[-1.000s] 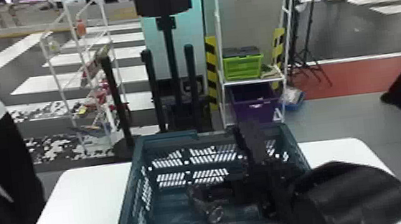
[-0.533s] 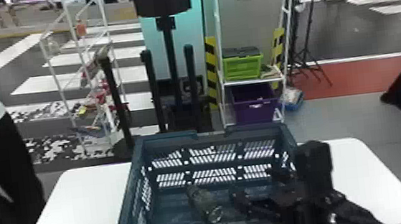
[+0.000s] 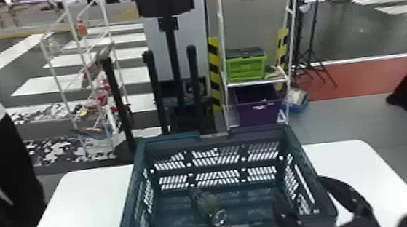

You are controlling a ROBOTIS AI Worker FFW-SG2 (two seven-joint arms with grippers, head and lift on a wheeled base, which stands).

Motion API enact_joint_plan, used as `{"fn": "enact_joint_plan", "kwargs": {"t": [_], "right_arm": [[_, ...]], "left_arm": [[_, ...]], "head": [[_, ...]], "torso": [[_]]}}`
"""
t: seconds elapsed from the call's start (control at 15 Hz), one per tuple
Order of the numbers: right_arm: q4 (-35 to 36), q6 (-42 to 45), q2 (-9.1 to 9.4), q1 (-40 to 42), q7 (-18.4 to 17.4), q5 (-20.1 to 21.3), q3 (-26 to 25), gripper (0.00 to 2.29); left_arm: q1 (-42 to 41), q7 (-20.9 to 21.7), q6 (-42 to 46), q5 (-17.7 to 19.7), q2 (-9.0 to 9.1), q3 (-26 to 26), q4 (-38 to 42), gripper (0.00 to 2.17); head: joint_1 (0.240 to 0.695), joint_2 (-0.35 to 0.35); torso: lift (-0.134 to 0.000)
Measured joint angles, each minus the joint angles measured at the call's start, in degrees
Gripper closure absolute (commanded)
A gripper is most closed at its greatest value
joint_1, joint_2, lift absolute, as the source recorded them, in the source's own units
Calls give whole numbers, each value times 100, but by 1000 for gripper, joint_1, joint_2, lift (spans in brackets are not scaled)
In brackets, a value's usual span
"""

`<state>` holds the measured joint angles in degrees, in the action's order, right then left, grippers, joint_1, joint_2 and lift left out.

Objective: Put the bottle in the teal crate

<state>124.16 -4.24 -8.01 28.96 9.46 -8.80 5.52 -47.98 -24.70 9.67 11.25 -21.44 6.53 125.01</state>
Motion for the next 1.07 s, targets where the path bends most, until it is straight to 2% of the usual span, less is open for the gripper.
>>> {"fn": "enact_joint_plan", "kwargs": {"t": [0.2, 0.53, 0.87, 1.07], "right_arm": [[-36, 461, 71, 520, -44, -29, -127, 60], [134, 832, 231, 1305, -404, 202, -194, 66], [-160, 1778, 372, 1655, -464, 318, -209, 66], [-213, 1915, 394, 1696, -478, 287, -227, 66]], "left_arm": [[29, -7, -20, -16, 0, 43, -4, 140], [50, -20, -32, -32, -9, 66, -1, 140], [103, -26, -37, -44, -10, 83, -15, 140], [152, -40, -49, -40, -18, 94, -29, 140]], "head": [[499, 0], [499, 0], [499, 0], [499, 0]], "torso": [[0], [0], [0], [0]]}}
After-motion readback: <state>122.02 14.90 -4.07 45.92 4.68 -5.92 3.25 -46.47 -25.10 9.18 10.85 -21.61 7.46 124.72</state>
